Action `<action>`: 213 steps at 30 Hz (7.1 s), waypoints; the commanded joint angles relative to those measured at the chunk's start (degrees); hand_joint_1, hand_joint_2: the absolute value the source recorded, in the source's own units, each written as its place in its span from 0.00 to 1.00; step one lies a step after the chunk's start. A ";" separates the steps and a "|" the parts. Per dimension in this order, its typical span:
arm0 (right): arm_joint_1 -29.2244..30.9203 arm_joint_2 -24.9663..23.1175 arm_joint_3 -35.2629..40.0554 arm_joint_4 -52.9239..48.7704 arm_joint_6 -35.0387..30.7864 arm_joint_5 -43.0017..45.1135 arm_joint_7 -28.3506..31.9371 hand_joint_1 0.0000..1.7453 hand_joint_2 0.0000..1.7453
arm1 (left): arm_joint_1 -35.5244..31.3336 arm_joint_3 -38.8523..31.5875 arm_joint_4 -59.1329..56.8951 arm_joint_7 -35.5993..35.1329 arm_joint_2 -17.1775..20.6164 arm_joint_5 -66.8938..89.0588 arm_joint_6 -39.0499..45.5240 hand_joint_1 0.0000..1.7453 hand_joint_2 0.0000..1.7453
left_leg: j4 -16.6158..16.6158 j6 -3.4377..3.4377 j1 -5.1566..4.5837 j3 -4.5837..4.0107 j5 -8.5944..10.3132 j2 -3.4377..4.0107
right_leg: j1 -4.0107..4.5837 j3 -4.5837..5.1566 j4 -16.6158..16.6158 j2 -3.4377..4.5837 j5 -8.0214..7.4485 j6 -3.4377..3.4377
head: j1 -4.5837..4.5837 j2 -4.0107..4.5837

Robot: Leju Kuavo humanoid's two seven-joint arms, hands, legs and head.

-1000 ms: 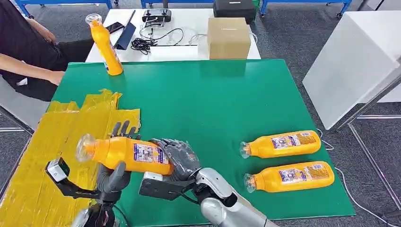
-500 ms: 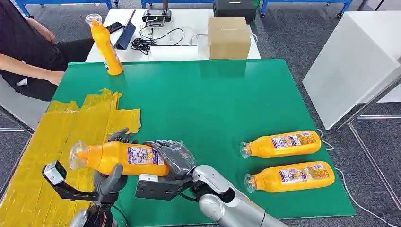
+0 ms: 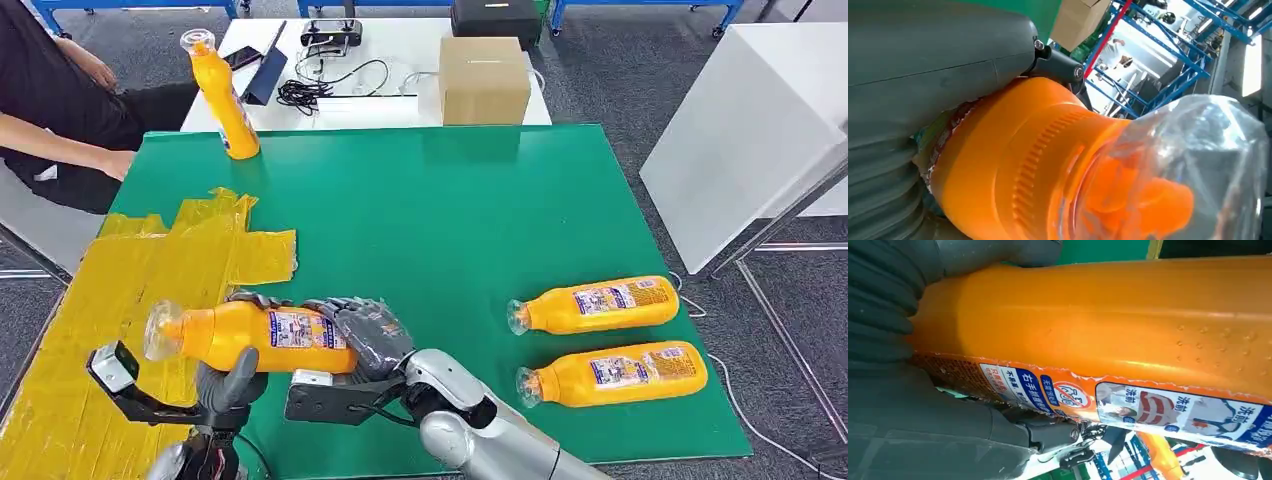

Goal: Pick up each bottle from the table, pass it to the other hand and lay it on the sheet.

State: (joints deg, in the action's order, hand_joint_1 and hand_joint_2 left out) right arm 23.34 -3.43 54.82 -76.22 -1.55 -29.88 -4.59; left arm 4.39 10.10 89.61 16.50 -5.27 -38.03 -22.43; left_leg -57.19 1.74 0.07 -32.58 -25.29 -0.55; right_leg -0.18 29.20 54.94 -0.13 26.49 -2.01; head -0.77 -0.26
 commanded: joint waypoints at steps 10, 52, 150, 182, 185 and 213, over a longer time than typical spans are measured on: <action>-13.45 8.82 -9.51 -12.01 -14.05 -7.30 0.78 0.00 0.00 | -3.28 -4.77 2.76 8.45 4.65 35.71 28.09 1.00 1.00 | 0.03 -0.05 0.05 0.05 0.00 -0.21 | 0.05 -0.14 -0.09 -0.23 0.04 0.02 | 0.00 0.00; -34.04 16.49 -22.46 -30.21 -15.55 -22.26 -4.35 0.00 0.00 | 0.19 -1.07 -14.14 -12.63 13.46 103.44 46.63 1.00 1.00 | 0.10 -0.10 0.02 0.22 -0.07 0.08 | 0.03 -0.15 -0.12 0.04 0.03 0.04 | 0.00 0.00; -44.11 19.62 -79.21 -25.14 15.08 -32.28 1.23 0.00 1.00 | 7.95 -8.53 10.15 5.08 -0.55 28.20 11.18 0.00 0.00 | 0.10 0.02 -0.13 0.20 -0.29 0.09 | -0.09 -0.13 -0.23 0.05 0.08 0.05 | 0.02 0.00; -32.17 30.14 -51.38 -13.31 11.06 -27.66 -7.18 0.00 1.00 | 5.84 -8.39 8.51 3.66 -0.57 26.05 11.44 0.00 0.00 | 0.10 0.02 -0.13 0.20 -0.28 0.15 | -0.09 -0.16 -0.22 0.11 0.07 0.04 | 0.02 0.00; -31.98 32.20 -48.15 -11.56 13.09 -24.83 -6.79 0.00 1.00 | 5.35 -8.32 7.75 3.72 -0.36 25.26 11.58 0.00 0.00 | 0.10 0.02 -0.12 0.22 -0.28 0.14 | -0.07 -0.19 -0.25 0.11 0.07 0.05 | 0.02 0.00; -44.65 57.54 -35.33 -17.44 20.55 0.75 -11.82 1.00 1.00 | -1.43 -2.40 0.45 4.54 3.60 20.21 13.53 0.00 0.00 | 0.07 0.14 -0.12 0.53 -0.35 -0.21 | -0.08 -0.03 -0.36 -0.24 0.17 0.04 | 0.04 0.00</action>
State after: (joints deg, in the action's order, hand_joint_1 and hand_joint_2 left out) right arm -14.91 50.86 15.26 -93.11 19.15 -30.29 -15.48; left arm 5.92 5.20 95.54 20.90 -3.78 -17.46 -9.11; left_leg -57.20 1.96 -0.12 -32.12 -25.68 -0.52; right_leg -0.31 29.37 54.73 -0.10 26.64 -2.00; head -0.72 -0.26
